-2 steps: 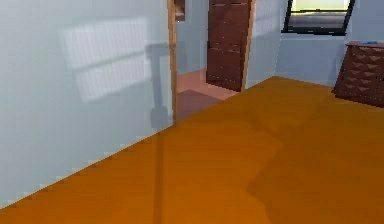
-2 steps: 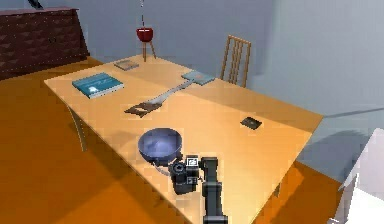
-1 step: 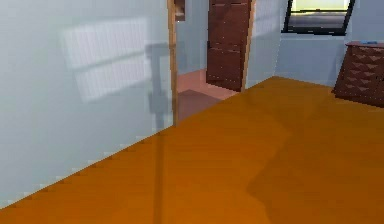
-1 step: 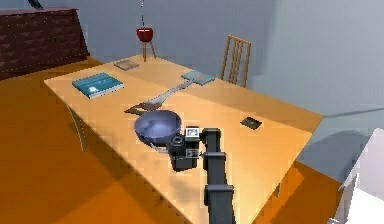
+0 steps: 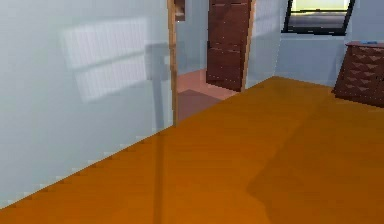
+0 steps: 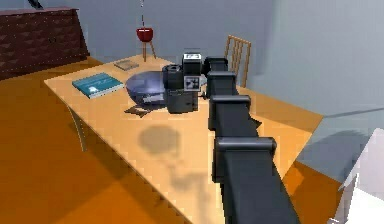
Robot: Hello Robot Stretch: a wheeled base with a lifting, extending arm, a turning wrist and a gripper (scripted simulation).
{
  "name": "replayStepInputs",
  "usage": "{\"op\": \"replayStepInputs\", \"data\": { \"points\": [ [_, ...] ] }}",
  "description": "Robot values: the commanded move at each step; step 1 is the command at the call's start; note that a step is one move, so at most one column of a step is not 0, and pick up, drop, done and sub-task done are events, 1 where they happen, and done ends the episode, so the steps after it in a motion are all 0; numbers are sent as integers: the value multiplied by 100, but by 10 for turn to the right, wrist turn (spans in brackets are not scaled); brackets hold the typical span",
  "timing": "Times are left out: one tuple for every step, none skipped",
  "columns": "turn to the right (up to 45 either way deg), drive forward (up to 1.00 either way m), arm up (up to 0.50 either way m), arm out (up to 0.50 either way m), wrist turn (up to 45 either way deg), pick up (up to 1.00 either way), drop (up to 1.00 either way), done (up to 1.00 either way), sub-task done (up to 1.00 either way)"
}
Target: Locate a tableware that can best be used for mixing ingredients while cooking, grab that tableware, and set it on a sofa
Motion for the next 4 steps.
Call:
{"op": "replayStepInputs", "data": {
  "points": [
    [0,0,0,0,-450,0,0,0,0],
    [0,0,0,0,-450,0,0,0,0],
    [0,0,0,0,-210,0,0,0,0],
    [0,0,0,-26,0,0,0,0,0]
  ]
}}
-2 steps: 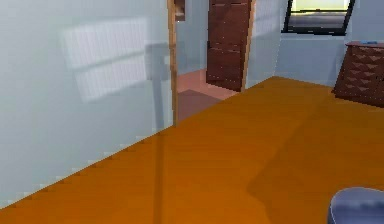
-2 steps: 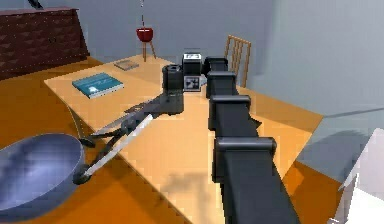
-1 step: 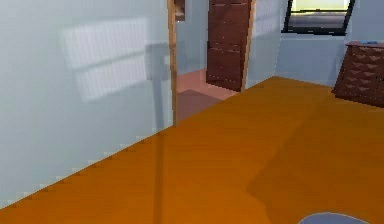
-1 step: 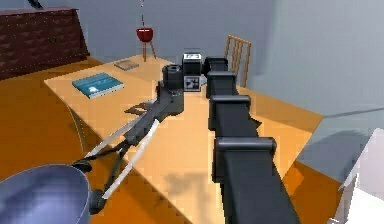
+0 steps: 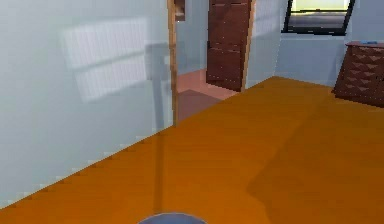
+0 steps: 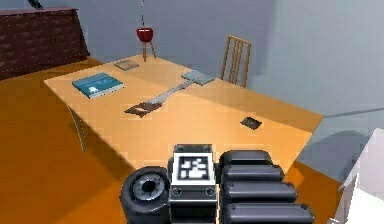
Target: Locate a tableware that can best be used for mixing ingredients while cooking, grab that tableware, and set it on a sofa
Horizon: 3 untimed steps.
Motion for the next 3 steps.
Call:
{"op": "replayStepInputs", "data": {
  "points": [
    [-450,0,0,0,0,0,0,0,0],
    [-450,0,0,0,0,0,0,0,0],
    [-240,0,0,0,0,0,0,0,0]
  ]
}}
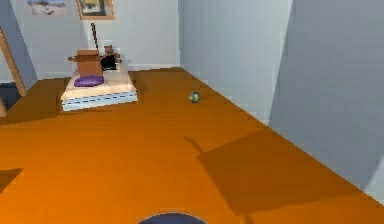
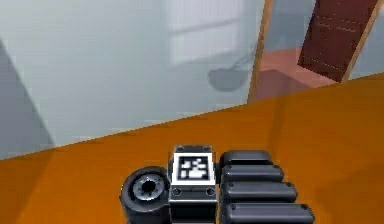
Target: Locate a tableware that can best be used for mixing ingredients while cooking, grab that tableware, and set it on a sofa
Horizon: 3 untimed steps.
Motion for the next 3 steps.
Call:
{"op": "replayStepInputs", "data": {
  "points": [
    [0,25,0,0,0,0,0,0,0],
    [-330,0,0,0,0,0,0,0,0],
    [0,5,0,0,0,0,0,0,0]
  ]
}}
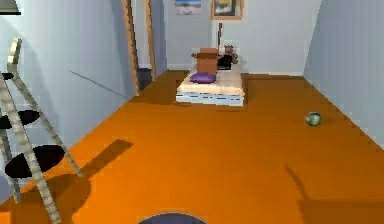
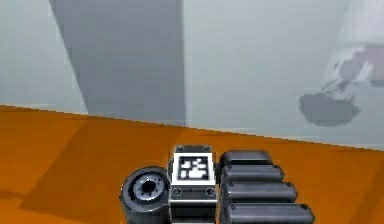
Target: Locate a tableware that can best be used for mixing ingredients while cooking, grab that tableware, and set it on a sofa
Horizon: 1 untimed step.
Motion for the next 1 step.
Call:
{"op": "replayStepInputs", "data": {
  "points": [
    [-90,0,0,0,0,0,0,0,0]
  ]
}}
